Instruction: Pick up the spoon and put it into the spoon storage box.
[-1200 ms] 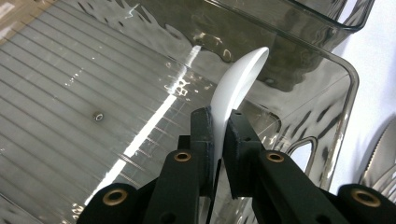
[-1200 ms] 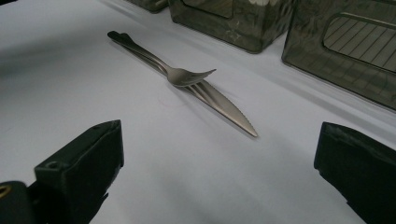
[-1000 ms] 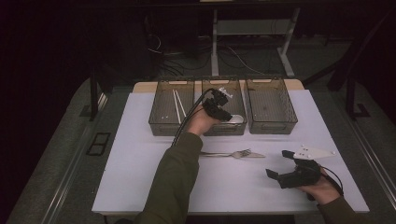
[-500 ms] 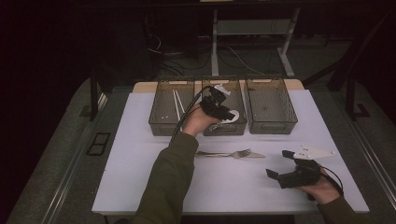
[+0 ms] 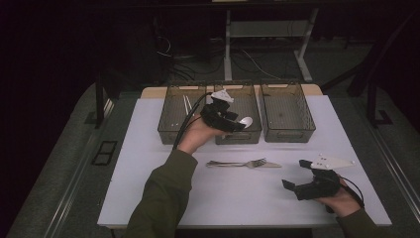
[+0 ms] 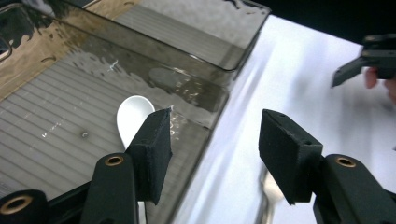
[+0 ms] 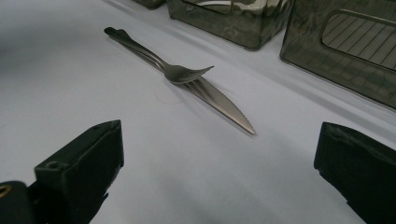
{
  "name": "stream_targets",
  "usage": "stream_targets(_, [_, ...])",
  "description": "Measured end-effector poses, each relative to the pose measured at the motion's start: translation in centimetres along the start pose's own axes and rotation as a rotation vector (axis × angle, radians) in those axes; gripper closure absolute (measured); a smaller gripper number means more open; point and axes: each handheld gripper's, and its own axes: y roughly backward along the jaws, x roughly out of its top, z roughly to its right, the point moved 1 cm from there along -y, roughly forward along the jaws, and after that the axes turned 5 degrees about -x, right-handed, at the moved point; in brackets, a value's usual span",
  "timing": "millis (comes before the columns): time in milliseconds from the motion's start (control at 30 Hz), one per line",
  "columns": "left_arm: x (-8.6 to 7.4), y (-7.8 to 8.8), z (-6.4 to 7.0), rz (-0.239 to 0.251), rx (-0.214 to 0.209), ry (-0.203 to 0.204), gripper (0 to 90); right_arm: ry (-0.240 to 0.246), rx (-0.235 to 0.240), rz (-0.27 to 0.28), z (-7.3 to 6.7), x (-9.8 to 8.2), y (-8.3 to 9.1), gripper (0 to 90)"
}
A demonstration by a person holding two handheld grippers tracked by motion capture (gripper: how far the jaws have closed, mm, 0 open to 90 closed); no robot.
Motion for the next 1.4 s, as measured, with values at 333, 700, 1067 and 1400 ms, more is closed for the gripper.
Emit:
stream_targets(333, [-2.3,1.3,1.9,0.028,-0.037,-0.012,41.0,-0.002,-0.003,-0.004,0.1,0.0,0.0,1.4])
stream_targets(700, [-5.9,1.9,2.6,0.043,-0.055,0.011,40.5,-0.004,-0.006,-0.01,0.1,-0.1,-0.1,1.4])
stream_targets(1067, [-7.5,1.6,3.3,0.046,-0.058,-0.023,42.5,-0.001,-0.007,-0.01,0.1,-0.1,-0.1,1.4])
stream_targets(1400, [-7.7,-0.7,4.0,0.004,-0.099,-0.077,56.2,-0.007,-0.008,-0.016,0.0,-0.1,-0.1,1.4])
